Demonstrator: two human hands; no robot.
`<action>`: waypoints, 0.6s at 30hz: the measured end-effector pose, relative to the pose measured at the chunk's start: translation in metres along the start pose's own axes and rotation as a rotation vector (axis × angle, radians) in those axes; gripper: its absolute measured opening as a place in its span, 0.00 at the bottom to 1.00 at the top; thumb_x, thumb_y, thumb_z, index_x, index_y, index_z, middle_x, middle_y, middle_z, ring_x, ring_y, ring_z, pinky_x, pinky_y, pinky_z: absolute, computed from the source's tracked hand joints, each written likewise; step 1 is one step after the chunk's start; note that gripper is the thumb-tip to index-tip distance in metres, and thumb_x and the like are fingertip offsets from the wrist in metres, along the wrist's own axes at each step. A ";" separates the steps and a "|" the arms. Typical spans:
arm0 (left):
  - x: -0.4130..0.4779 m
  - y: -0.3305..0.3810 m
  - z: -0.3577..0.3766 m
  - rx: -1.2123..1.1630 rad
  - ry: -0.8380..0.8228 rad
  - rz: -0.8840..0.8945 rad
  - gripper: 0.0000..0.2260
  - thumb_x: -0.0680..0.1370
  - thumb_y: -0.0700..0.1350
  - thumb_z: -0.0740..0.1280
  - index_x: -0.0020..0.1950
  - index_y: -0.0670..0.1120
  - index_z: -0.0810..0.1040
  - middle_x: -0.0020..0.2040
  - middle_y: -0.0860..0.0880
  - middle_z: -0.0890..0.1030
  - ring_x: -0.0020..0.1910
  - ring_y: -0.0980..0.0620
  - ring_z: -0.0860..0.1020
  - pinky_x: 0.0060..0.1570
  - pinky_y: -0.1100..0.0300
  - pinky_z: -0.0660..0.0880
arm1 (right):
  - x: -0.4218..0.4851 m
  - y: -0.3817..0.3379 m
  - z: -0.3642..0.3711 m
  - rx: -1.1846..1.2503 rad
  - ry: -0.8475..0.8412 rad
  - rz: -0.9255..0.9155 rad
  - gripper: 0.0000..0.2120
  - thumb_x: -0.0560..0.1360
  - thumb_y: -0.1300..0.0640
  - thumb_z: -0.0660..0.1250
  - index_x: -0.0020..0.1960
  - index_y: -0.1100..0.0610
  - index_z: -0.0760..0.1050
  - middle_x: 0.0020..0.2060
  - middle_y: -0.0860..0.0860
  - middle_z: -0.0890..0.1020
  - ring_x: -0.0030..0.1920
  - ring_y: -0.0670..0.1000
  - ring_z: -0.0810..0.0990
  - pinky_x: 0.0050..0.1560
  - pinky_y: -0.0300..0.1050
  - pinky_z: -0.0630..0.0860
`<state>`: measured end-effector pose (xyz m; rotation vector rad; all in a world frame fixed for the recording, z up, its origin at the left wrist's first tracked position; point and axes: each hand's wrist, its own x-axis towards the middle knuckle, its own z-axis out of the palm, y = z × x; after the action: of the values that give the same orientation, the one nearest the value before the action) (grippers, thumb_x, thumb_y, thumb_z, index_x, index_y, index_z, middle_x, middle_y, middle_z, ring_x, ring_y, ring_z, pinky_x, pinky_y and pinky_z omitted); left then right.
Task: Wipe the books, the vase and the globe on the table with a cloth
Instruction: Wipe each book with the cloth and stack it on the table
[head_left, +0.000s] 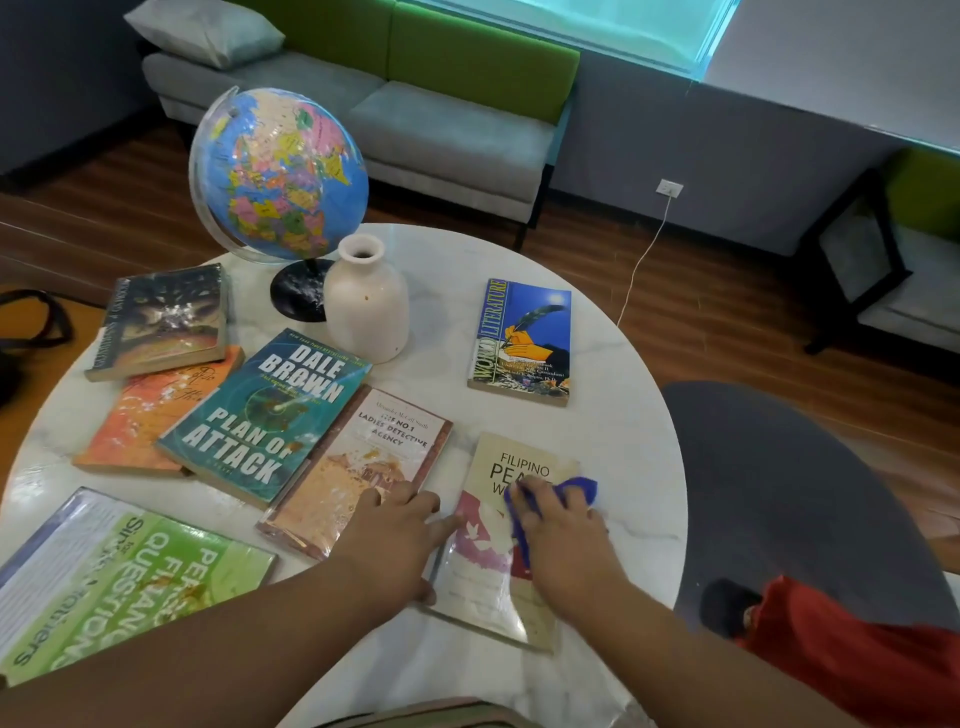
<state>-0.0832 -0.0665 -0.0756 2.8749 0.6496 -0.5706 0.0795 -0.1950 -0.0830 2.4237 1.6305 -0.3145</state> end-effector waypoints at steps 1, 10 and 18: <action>-0.001 0.000 0.000 -0.003 0.006 -0.002 0.38 0.74 0.62 0.66 0.78 0.58 0.50 0.73 0.51 0.61 0.73 0.47 0.57 0.66 0.47 0.59 | -0.009 -0.008 0.008 0.008 0.000 -0.078 0.33 0.77 0.55 0.58 0.78 0.51 0.47 0.75 0.48 0.50 0.67 0.59 0.59 0.63 0.54 0.66; -0.003 -0.004 0.004 -0.027 0.015 0.031 0.39 0.73 0.64 0.66 0.78 0.58 0.49 0.73 0.53 0.61 0.71 0.48 0.58 0.63 0.47 0.60 | 0.014 0.006 0.010 0.040 0.082 0.000 0.33 0.77 0.53 0.60 0.78 0.49 0.50 0.75 0.48 0.55 0.63 0.58 0.65 0.56 0.50 0.72; -0.006 -0.003 0.006 -0.022 0.033 0.034 0.38 0.72 0.63 0.66 0.77 0.56 0.53 0.73 0.54 0.61 0.71 0.49 0.57 0.62 0.48 0.60 | -0.027 -0.040 0.039 0.075 0.148 -0.310 0.35 0.63 0.52 0.72 0.70 0.52 0.69 0.64 0.48 0.71 0.47 0.55 0.70 0.41 0.47 0.78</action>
<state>-0.0912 -0.0673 -0.0788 2.8743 0.6072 -0.5086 0.0304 -0.2147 -0.1143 2.2898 2.0996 -0.2512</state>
